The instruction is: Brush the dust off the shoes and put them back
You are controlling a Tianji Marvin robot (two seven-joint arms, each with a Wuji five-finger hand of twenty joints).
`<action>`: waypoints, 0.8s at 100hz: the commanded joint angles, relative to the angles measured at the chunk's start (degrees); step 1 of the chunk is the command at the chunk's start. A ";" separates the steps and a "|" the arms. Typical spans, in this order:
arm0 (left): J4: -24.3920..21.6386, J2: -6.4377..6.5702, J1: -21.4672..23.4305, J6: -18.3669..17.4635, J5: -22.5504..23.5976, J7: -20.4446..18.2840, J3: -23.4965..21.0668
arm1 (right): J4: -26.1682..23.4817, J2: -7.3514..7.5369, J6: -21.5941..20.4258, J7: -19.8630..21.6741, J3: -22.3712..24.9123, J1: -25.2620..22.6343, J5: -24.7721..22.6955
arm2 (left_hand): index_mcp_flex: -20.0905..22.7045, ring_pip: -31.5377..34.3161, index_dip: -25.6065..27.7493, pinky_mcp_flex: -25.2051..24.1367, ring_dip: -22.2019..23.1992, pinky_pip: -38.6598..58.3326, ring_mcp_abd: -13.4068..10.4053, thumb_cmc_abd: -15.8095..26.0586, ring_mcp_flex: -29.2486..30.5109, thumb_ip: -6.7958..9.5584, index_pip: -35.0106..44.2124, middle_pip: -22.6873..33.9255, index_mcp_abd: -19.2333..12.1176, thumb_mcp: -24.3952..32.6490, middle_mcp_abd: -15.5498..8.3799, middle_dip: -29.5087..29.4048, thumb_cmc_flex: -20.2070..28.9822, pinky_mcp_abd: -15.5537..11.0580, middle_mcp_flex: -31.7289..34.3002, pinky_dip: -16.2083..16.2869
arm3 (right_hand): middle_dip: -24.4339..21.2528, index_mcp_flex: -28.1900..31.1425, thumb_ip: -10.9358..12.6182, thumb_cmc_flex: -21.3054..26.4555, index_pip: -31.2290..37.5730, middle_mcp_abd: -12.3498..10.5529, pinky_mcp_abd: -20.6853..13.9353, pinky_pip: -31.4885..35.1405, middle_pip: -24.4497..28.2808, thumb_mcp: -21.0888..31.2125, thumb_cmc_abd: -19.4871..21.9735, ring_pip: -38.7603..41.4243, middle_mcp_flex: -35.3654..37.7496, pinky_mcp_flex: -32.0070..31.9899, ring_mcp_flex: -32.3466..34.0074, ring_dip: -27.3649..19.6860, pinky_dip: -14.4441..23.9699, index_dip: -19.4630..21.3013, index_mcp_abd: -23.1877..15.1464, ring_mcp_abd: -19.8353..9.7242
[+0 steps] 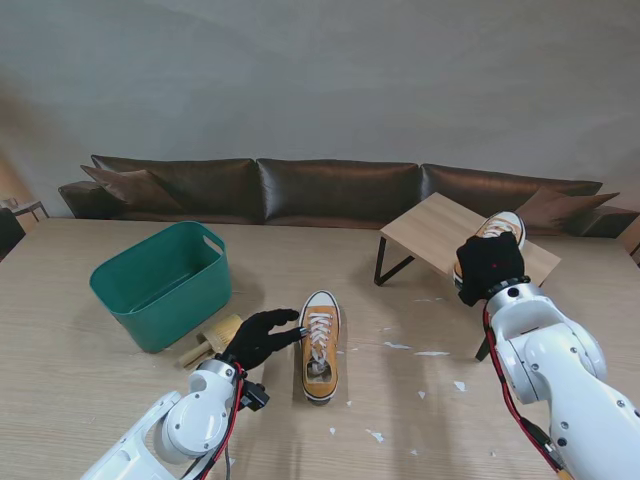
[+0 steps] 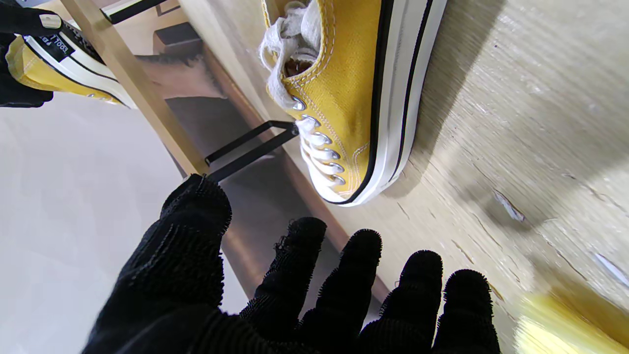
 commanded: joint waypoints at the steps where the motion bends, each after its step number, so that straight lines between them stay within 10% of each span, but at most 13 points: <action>1: -0.10 -0.39 0.14 -0.05 -0.30 -0.93 -0.09 | -1.11 0.13 -0.72 -0.06 0.04 -0.04 -0.49 | 0.26 -0.37 0.15 -0.70 0.08 -0.44 1.18 2.84 0.57 2.51 -0.03 0.23 0.10 -1.83 0.40 0.20 1.29 -0.14 0.50 0.47 | 1.51 0.68 3.04 8.13 6.37 -1.84 -0.84 2.45 1.90 11.28 0.81 1.57 1.20 -2.84 2.23 0.76 -1.09 1.98 -1.87 -1.64; 80: -0.09 -0.51 0.18 0.42 -0.66 -0.72 -0.08 | -1.43 0.45 -3.74 -4.92 -1.56 2.63 -2.15 | 0.47 -0.51 0.16 -0.74 0.07 -0.44 1.35 3.55 0.43 2.68 0.02 0.22 0.16 -3.15 0.50 0.16 1.96 -0.05 0.52 0.49 | 2.49 -0.16 2.89 7.79 10.15 -2.46 -1.95 2.56 2.71 12.86 0.72 1.90 1.63 -1.04 3.60 0.53 -1.10 -1.71 -1.26 -2.76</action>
